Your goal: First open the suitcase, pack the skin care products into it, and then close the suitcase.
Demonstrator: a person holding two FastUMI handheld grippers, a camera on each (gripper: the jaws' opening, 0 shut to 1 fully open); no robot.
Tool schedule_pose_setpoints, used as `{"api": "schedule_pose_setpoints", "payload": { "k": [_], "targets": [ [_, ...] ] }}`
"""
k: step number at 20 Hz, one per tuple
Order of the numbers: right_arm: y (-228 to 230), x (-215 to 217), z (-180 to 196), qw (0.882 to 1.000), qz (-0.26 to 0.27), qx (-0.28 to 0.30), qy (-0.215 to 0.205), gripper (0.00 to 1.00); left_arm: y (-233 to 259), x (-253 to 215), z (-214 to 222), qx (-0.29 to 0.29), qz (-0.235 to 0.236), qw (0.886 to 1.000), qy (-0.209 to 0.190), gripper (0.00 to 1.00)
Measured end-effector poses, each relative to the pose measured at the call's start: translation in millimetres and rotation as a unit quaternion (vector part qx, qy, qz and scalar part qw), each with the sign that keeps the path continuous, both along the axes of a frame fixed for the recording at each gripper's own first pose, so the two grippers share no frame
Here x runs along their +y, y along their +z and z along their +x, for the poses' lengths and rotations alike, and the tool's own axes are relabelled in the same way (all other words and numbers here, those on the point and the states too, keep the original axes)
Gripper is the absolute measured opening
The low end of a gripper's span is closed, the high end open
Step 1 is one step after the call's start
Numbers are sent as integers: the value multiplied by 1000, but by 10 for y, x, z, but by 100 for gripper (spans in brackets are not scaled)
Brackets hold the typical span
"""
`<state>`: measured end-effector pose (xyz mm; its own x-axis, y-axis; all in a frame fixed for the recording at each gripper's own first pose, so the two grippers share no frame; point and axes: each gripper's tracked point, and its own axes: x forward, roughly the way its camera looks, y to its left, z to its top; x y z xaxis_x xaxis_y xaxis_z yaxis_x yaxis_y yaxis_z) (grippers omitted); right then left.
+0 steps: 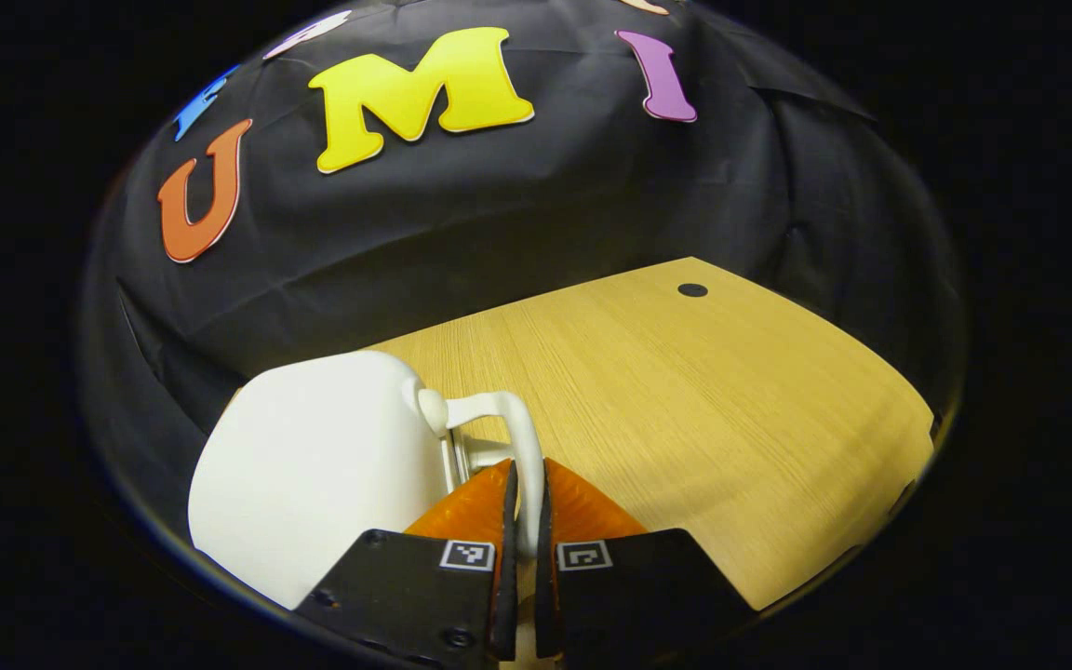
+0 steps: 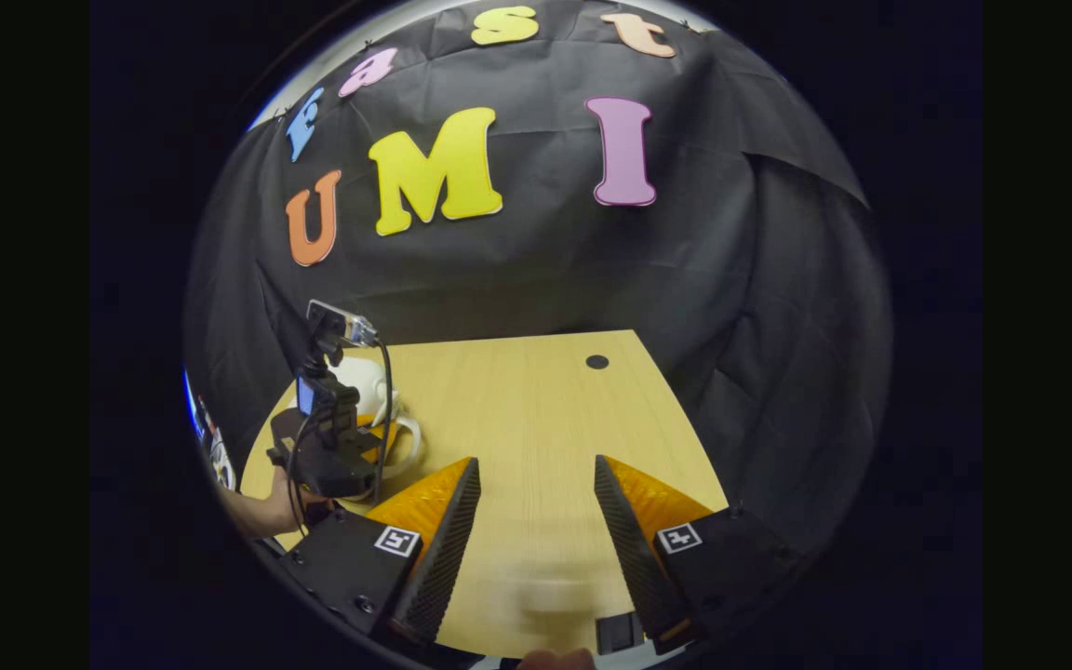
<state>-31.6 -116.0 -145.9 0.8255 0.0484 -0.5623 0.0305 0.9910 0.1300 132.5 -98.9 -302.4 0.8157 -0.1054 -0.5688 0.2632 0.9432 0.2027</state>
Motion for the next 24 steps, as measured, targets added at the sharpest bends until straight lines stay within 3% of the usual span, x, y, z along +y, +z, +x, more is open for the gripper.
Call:
{"api": "schedule_pose_setpoints", "payload": {
  "k": [3, 5, 8, 9, 10, 13, 16, 20, 24],
  "targets": [
    [-26, 21, 23, 1000, 5, 1, 4, 74, -29, -82, -25, 4, -6, 1000, -6, 19],
    [-5, 43, 71, 1000, 6, -3, 7, 74, -25, -228, -106, 22, -38, 999, -22, 31],
    [68, 70, 134, 1000, 6, -14, 12, 75, 318, -291, -153, -7, -70, 997, -11, 81],
    [98, 93, 169, 1000, 7, -19, 12, 74, 476, -279, -158, -22, -79, 997, -2, 94],
    [144, 113, 202, 1000, 7, -25, 13, 74, 652, -227, -140, -43, -84, 995, 11, 100],
    [401, 257, 373, 998, 7, -63, 24, 74, 1514, 34, -121, -115, -104, 986, 58, 99],
    [785, 437, 602, 993, -1, -117, 35, 75, 2091, 217, -96, -166, -125, 975, 81, 99],
    [1383, 776, 866, 978, -7, -202, 43, 75, 2905, 519, -162, -264, -122, 953, 88, 99],
    [1764, 998, 927, 965, -18, -261, 26, 73, 3323, 777, -293, -294, -130, 942, 96, 98]
  ]
}}
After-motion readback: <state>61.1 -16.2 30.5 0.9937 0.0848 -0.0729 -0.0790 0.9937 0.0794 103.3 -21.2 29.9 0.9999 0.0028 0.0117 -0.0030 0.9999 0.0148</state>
